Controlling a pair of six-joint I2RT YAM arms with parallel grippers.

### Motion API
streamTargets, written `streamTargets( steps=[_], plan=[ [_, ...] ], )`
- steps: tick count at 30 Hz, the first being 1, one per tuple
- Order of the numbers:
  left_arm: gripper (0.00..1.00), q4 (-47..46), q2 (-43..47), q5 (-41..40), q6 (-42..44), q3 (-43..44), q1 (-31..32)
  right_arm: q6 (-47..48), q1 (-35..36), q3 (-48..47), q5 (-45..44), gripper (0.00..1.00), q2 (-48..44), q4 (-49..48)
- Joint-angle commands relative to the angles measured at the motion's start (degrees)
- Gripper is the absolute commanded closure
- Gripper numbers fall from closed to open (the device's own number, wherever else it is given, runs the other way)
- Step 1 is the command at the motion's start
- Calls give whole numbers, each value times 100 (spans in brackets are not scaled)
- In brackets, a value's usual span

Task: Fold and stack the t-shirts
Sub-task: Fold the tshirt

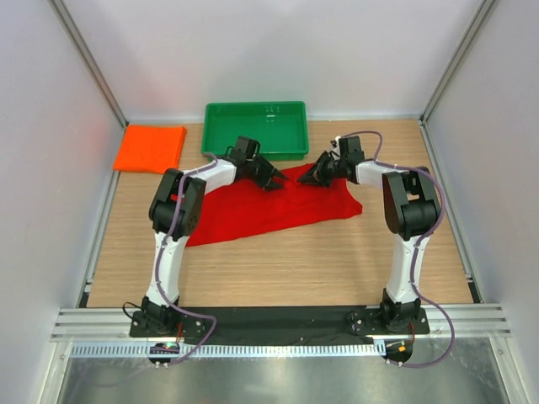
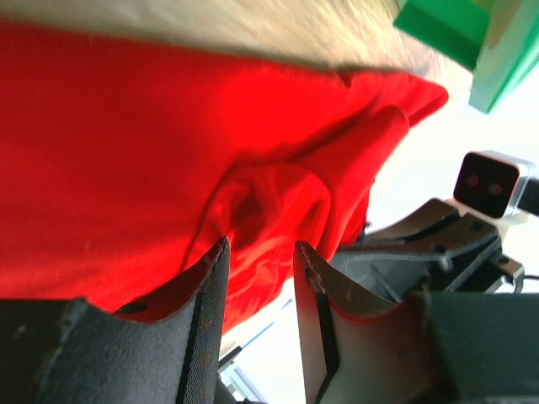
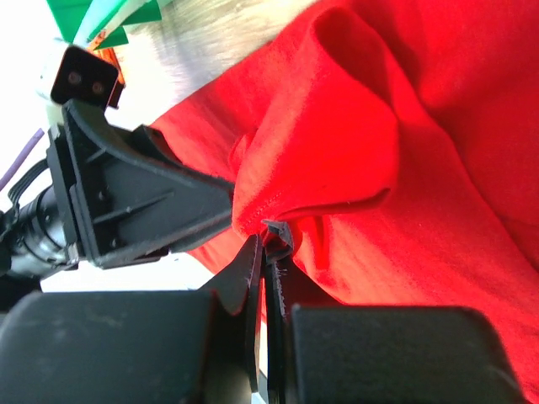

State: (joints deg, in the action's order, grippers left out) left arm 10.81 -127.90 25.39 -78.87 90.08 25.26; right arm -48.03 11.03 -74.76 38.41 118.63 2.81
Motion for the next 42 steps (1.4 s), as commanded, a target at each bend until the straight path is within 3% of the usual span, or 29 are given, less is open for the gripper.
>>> streamTargets(
  steps=[1,4,7,14,21,28,36,39,42],
  plan=[
    [63,123,-191,-34,30,343,6,-84,-30,23,201,95,-376,-254],
    [64,141,-253,-104,100,405,6,-49,-39,-21,219,95,-376,-246],
    [71,150,-271,-218,144,501,-12,-75,-30,-30,219,95,-358,-254],
    [100,676,-237,-376,538,818,-117,-5,-92,-161,114,95,-349,-79],
    [100,1125,160,-912,917,782,-135,470,-110,-416,-220,95,-262,597],
    [100,1248,-235,-764,777,958,-161,970,-101,-758,-387,92,107,1379],
    [97,1222,-201,-596,899,1073,-153,1551,-303,-1049,-712,67,-270,1934],
    [88,1196,-130,-544,996,1038,-153,1604,-417,-1250,-774,62,-288,1978],
    [73,1160,-95,-526,1075,1020,-153,1814,-435,-1767,-756,58,9,2205]
  ],
)
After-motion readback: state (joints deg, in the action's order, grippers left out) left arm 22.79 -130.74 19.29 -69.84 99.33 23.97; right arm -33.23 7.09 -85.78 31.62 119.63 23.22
